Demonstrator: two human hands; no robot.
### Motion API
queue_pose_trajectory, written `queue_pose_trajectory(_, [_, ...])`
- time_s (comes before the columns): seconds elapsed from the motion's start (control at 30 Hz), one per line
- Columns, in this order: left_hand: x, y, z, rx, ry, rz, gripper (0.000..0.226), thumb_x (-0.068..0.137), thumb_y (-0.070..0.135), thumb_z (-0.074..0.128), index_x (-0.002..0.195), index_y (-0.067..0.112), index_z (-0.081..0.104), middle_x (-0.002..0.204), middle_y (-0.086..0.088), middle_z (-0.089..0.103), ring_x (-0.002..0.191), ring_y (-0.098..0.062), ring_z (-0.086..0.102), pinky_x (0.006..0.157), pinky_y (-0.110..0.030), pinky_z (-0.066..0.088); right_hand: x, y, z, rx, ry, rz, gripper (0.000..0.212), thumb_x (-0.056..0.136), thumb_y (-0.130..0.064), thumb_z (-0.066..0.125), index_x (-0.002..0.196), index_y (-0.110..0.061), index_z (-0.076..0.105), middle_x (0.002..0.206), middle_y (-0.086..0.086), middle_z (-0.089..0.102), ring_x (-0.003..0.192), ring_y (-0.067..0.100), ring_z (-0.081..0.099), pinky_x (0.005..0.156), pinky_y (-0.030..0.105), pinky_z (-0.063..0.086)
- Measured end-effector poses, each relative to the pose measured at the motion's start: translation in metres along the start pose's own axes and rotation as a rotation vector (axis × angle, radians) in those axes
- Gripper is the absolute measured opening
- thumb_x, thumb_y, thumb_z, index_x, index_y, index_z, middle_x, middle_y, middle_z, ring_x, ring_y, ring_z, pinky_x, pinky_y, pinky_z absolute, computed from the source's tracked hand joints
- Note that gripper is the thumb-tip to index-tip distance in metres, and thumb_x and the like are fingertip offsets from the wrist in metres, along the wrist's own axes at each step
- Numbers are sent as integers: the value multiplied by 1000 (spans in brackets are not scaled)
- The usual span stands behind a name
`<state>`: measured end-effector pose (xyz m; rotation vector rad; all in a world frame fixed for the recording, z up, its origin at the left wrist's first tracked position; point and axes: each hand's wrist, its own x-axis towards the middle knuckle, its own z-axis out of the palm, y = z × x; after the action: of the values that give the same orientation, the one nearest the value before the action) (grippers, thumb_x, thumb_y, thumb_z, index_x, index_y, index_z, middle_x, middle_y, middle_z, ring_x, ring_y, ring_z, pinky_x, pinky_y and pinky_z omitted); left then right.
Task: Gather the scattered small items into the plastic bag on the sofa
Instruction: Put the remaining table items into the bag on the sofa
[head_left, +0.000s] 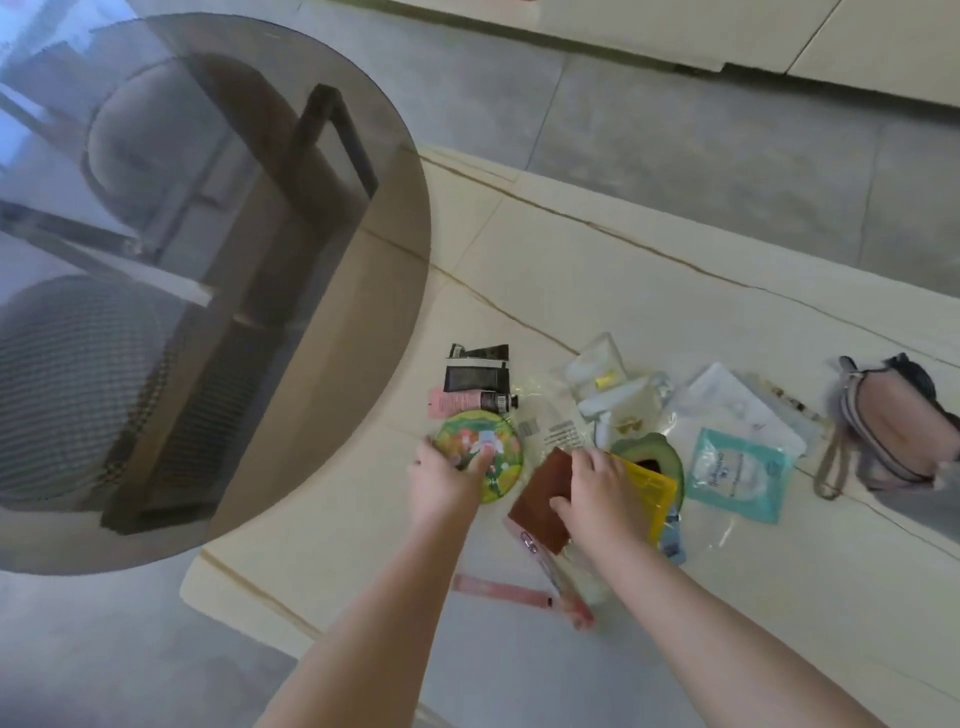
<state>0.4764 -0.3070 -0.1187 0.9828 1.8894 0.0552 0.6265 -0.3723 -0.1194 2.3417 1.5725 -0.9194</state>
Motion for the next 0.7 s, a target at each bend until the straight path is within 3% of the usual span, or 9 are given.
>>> queue_pose_trajectory(0.13, [12,-3,10,6,21,-13,76,73,41,77,130,11,37,127,-10,43,114,-27,52,96,-43,50,7,-4,7,3,54,71,63,86,-42,62,136,-14,36,137,6,44,128,24,38,103,32,39])
queue_pose_trajectory(0.27, [10,-2,10,-67,4,-152,80,59,50,83,120,9,50,122,-12,45,112,-28,54,95,-42,51,4,-6,-1,50,-4,125,53,82,-42,67,124,-16,48,125,7,49,119,25,44,95,34,41])
queue_pose_trajectory(0.37, [-3,7,4,-86,-12,-183,77,55,55,83,112,11,53,116,-9,43,104,-26,57,92,-40,53,-9,-5,-14,266,-38,220,46,81,-36,69,119,-17,49,117,5,54,105,24,54,76,30,45])
queue_pose_trajectory(0.43, [-18,16,-5,-145,-14,-181,74,56,53,84,109,12,50,113,-9,44,95,-23,59,86,-39,56,-22,0,-26,540,-31,330,41,82,-29,70,115,-16,48,109,3,60,87,19,55,60,24,39])
queue_pose_trajectory(0.6, [-74,46,-33,-382,-96,-136,59,67,37,84,105,11,47,99,-8,60,80,-17,62,63,-30,55,-68,16,-72,962,75,485,42,79,-21,74,112,-11,50,100,5,59,88,22,56,76,29,44])
queue_pose_trajectory(0.7, [-113,67,-49,-404,-160,-73,39,71,32,82,88,16,50,82,-1,61,68,-10,60,54,-25,52,-97,20,-102,1138,159,515,40,79,-15,73,111,-8,51,101,10,61,90,26,61,77,37,53])
